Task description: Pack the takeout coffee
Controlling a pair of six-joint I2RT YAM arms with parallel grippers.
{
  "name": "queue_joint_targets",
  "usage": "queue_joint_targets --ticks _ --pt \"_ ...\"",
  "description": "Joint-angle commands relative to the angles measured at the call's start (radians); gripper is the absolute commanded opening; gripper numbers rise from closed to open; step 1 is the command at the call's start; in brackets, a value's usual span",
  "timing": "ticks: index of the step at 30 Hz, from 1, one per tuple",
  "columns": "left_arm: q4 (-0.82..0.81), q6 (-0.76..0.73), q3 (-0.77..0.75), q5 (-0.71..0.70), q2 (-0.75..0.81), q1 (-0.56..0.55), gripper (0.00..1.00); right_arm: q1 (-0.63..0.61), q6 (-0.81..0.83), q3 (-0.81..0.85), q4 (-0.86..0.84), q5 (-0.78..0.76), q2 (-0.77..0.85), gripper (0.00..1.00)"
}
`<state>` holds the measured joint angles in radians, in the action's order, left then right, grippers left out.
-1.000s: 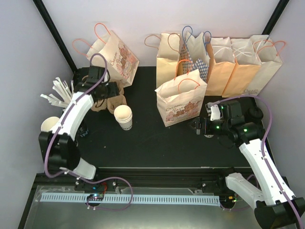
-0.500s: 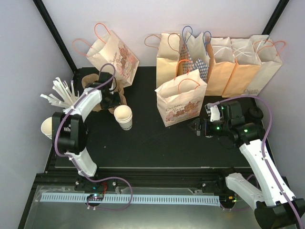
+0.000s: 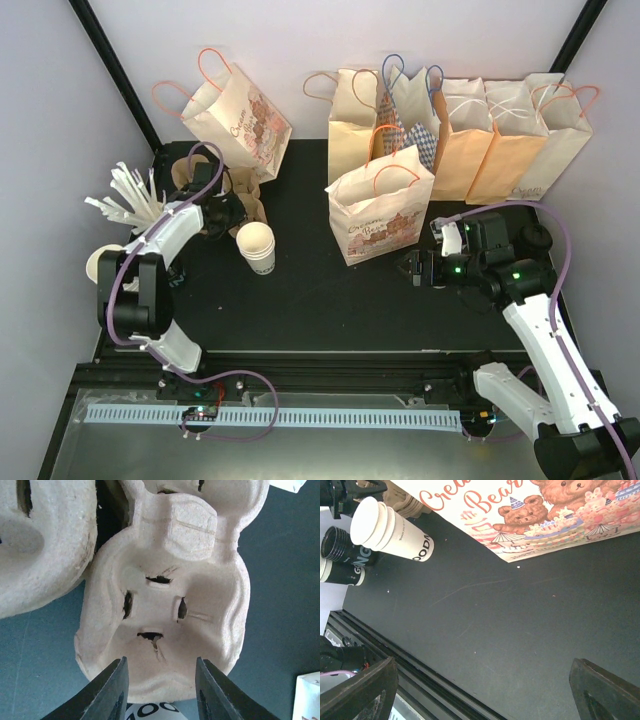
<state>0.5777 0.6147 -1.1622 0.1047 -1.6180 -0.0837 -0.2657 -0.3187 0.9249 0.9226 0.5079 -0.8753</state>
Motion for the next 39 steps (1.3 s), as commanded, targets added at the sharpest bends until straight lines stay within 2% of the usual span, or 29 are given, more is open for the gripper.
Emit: queue_joint_targets --ticks 1,13,25,33,39 --pt "-0.056 0.037 -0.003 0.034 -0.020 0.014 0.40 0.002 0.003 -0.011 0.002 0.008 0.012 0.96" --pt "0.064 0.111 -0.051 -0.138 -0.052 0.018 0.40 0.002 0.015 -0.003 -0.003 0.008 -0.016 0.96" --pt "0.038 0.094 -0.055 -0.108 -0.076 0.026 0.39 0.002 0.013 0.000 -0.009 0.011 -0.031 0.96" --pt "0.042 0.094 -0.066 -0.105 -0.094 0.026 0.32 0.002 0.013 0.005 -0.008 0.009 -0.037 0.96" --pt "0.061 0.094 -0.073 -0.130 -0.065 0.026 0.18 0.002 0.015 0.008 -0.010 0.007 -0.043 0.96"
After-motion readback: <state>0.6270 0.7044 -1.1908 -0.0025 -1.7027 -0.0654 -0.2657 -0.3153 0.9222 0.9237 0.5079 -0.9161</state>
